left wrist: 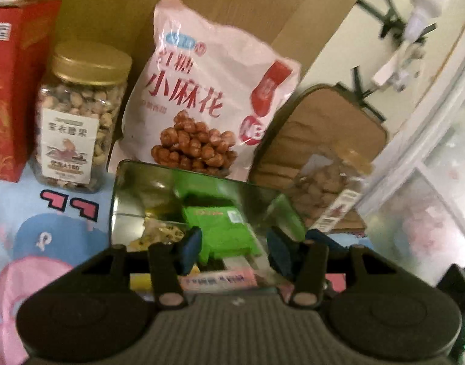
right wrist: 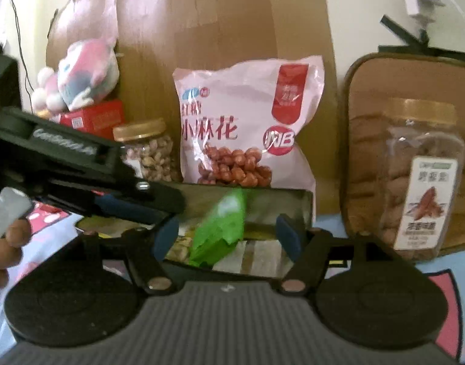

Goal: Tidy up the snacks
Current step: 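Lift the green packet over the dark box and release it, then grasp the red snack packet with the left gripper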

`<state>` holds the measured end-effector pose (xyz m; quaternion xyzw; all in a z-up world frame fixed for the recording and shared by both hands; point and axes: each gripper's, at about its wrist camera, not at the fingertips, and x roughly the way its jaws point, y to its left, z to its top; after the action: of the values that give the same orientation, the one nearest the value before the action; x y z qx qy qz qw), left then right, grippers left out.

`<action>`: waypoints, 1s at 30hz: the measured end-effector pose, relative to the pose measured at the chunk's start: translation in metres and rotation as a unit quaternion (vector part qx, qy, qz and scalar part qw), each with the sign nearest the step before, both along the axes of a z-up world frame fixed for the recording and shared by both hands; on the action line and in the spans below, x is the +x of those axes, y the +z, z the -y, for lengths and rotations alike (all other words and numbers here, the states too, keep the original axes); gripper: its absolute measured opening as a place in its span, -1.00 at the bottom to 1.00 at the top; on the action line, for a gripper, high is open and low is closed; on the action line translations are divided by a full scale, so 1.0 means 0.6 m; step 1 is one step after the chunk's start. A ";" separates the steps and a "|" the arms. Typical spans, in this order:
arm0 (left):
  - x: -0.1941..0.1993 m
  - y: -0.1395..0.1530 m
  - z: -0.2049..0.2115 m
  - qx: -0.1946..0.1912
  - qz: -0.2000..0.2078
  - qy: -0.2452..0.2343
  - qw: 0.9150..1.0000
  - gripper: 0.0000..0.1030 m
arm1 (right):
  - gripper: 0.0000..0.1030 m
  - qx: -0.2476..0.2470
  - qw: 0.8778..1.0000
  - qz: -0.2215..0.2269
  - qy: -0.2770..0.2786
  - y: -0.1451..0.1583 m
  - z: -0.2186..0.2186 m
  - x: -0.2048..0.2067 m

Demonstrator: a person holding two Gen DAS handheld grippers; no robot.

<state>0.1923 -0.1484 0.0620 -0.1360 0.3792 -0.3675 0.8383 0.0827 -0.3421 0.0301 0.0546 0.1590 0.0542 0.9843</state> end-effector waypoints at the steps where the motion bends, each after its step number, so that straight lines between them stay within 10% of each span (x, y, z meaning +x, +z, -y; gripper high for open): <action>1: -0.014 0.005 -0.014 -0.008 0.002 -0.002 1.000 -0.06 | 0.40 0.006 1.000 0.002 0.002 0.005 0.002 -0.011; 12: -0.130 -0.053 -0.128 0.001 -0.047 0.008 0.999 -0.01 | 0.28 0.120 0.989 -0.074 0.053 -0.037 -0.003 -0.164; 20: -0.165 -0.120 -0.163 -0.009 -0.105 -0.007 0.994 -0.05 | 0.06 0.084 0.981 -0.142 0.101 -0.070 -0.083 -0.186; 22: -0.168 -0.134 -0.156 -0.014 -0.116 -0.015 0.993 -0.07 | -0.30 0.076 0.979 -0.153 0.109 -0.073 -0.101 -0.178; 30: -0.165 -0.129 -0.204 -0.043 -0.116 0.027 0.992 -0.10 | -0.52 -0.031 0.987 -0.102 0.118 -0.048 -0.185 -0.170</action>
<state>0.0931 -0.0258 -0.0155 -0.2236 0.4541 -0.3428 0.7914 -0.0191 -0.2313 0.0012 0.0100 0.2660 0.1587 0.9508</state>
